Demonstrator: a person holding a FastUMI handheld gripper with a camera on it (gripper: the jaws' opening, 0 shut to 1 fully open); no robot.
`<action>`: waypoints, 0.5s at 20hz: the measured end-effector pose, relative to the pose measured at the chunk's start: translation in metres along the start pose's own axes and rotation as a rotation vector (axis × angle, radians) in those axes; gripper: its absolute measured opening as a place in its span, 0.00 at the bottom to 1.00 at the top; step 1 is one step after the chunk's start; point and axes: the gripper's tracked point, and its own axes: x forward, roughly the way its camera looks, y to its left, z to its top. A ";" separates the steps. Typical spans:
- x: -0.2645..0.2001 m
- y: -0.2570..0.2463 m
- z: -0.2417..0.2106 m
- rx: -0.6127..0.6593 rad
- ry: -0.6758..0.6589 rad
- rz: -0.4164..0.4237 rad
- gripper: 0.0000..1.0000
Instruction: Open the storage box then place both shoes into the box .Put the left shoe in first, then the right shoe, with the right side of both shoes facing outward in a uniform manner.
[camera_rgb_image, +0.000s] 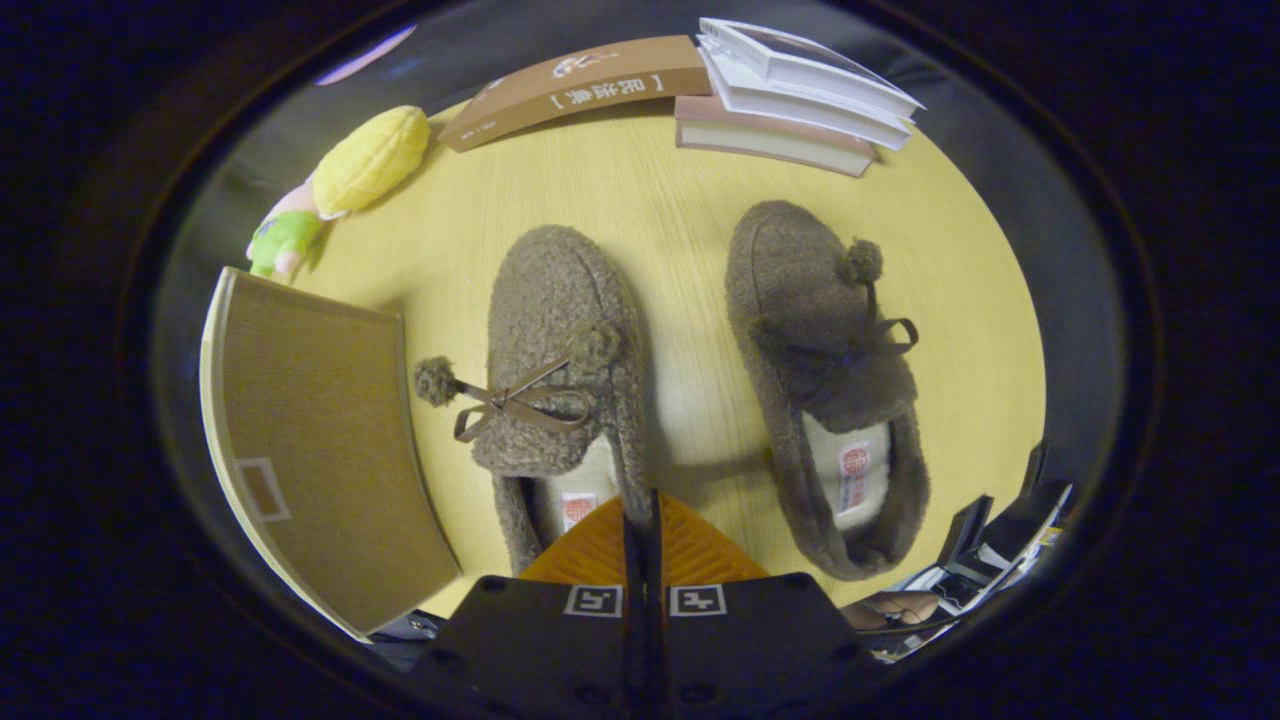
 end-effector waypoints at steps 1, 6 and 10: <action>-0.004 0.001 0.000 -0.008 -0.003 -0.013 0.03; -0.038 0.004 -0.001 -0.016 -0.013 -0.066 0.03; -0.075 0.006 -0.003 0.022 -0.026 -0.111 0.03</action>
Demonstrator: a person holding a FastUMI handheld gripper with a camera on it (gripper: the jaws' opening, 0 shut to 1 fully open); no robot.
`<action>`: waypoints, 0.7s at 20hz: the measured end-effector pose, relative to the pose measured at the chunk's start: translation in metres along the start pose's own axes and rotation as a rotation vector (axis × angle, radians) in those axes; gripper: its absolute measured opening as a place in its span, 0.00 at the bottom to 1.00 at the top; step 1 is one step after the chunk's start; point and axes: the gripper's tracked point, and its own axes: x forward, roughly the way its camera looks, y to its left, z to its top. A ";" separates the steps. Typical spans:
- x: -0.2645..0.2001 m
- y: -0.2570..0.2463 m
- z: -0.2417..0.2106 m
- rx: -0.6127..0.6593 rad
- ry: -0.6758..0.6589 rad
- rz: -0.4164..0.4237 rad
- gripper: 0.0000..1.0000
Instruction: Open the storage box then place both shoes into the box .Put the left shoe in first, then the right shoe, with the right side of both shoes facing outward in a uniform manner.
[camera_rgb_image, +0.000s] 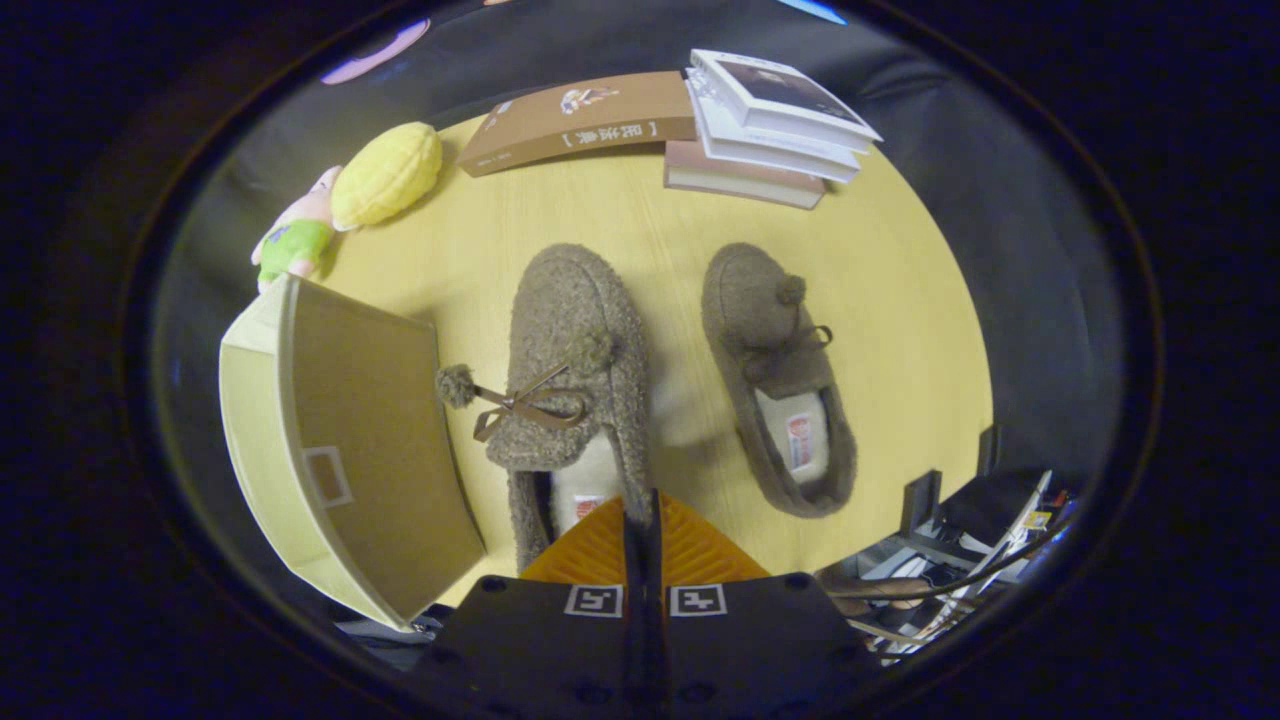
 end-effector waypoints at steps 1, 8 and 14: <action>-0.009 0.000 -0.001 0.003 -0.001 -0.018 0.03; -0.085 0.030 -0.009 -0.013 -0.022 -0.090 0.03; -0.141 0.092 0.002 -0.098 -0.081 -0.112 0.03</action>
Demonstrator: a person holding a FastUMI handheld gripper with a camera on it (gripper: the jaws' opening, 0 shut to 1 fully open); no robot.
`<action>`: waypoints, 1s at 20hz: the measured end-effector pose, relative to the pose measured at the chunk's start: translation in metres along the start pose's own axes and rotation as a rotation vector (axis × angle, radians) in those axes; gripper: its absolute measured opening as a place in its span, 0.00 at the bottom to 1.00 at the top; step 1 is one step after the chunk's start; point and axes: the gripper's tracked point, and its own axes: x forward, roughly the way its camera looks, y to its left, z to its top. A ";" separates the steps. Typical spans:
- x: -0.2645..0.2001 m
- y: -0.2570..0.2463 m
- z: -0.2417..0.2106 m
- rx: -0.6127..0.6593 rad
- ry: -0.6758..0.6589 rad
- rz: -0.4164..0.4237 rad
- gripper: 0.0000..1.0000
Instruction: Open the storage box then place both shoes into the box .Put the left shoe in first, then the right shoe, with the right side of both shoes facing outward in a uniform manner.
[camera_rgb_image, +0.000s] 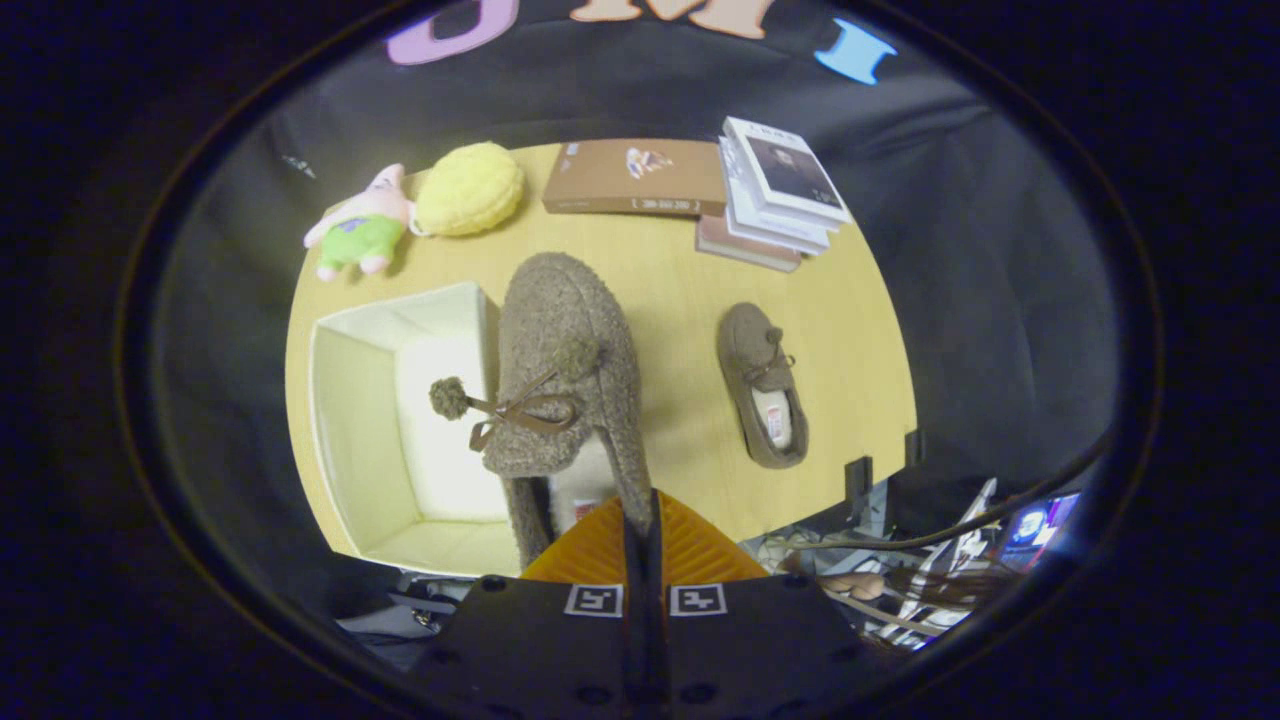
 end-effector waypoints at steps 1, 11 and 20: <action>-0.005 0.016 0.001 -0.007 -0.011 0.017 0.03; 0.044 0.150 -0.026 -0.096 0.063 0.100 0.03; 0.106 0.211 -0.051 -0.104 0.124 0.135 0.03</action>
